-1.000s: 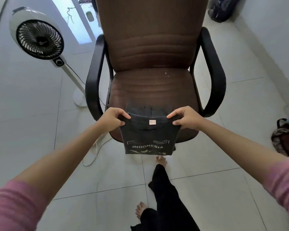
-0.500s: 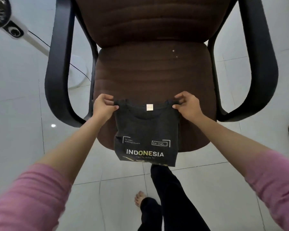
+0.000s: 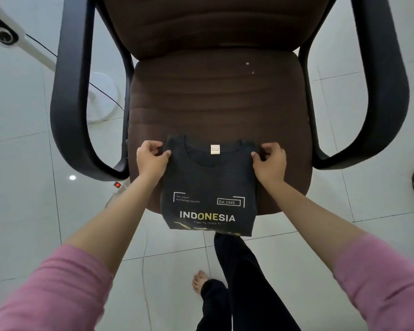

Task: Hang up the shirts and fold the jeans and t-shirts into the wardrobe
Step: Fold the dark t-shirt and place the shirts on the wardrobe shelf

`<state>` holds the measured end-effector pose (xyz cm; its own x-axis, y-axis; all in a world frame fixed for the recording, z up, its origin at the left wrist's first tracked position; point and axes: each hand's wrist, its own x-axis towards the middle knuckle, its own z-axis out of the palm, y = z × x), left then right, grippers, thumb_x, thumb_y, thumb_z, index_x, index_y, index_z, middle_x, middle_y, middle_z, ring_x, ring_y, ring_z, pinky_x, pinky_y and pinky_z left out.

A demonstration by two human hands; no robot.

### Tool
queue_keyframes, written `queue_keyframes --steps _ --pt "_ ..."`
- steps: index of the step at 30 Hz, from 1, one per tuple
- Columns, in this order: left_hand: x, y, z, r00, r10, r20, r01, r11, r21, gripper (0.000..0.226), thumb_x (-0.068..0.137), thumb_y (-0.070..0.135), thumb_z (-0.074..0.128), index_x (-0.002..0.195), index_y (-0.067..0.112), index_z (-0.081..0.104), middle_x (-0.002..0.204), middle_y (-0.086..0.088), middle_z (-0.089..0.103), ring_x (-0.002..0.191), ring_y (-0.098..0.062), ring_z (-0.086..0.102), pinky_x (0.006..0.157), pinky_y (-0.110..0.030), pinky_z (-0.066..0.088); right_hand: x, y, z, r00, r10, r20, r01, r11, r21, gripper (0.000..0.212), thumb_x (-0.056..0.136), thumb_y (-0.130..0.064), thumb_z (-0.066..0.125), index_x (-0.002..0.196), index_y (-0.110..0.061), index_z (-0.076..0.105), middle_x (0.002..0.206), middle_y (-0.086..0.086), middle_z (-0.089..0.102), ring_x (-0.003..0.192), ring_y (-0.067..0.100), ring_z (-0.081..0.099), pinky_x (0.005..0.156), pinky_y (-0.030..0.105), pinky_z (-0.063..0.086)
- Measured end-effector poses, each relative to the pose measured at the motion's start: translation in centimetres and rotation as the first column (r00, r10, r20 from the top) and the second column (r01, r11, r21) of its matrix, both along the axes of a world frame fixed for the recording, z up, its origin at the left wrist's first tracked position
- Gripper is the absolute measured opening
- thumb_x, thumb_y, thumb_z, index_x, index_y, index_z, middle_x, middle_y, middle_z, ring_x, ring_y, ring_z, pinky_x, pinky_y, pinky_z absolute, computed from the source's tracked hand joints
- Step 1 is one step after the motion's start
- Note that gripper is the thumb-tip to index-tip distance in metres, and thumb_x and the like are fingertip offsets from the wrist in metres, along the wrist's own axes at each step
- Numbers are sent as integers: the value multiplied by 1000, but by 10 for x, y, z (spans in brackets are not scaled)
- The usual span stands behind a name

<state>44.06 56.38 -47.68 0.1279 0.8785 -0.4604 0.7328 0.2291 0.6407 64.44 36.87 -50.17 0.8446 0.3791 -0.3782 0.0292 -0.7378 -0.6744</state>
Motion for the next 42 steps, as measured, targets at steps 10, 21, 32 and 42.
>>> queue_keyframes --steps 10,21,32,42 --pt "-23 -32 5 999 -18 31 24 974 -225 19 81 4 71 83 17 57 86 -1 63 78 -14 59 69 -27 51 -32 -19 3 975 99 -199 -84 993 85 35 83 -12 69 98 -24 40 97 4 58 88 19 58 75 34 49" --pt "-11 -35 47 998 4 60 21 912 -410 32 77 -16 54 77 14 66 86 -4 62 77 -17 56 60 -23 46 -26 -14 47 863 100 -495 -50 992 112 21 83 9 62 93 -7 72 94 1 63 83 8 57 75 20 49" --pt "-52 -64 94 993 -27 112 81 854 -513 27 79 -6 64 85 19 71 104 -12 66 95 -35 63 79 -56 55 -78 -65 99 815 -210 -540 287 956 62 28 79 4 68 91 -21 72 112 5 63 101 21 58 93 30 49" --pt "-64 -54 132 856 -411 314 512 758 -404 23 75 -11 68 84 10 68 82 -5 65 81 -23 61 76 -34 52 -175 -105 161 796 -525 -302 586 794 162 34 76 7 69 94 -22 74 113 8 64 100 22 59 87 29 51"
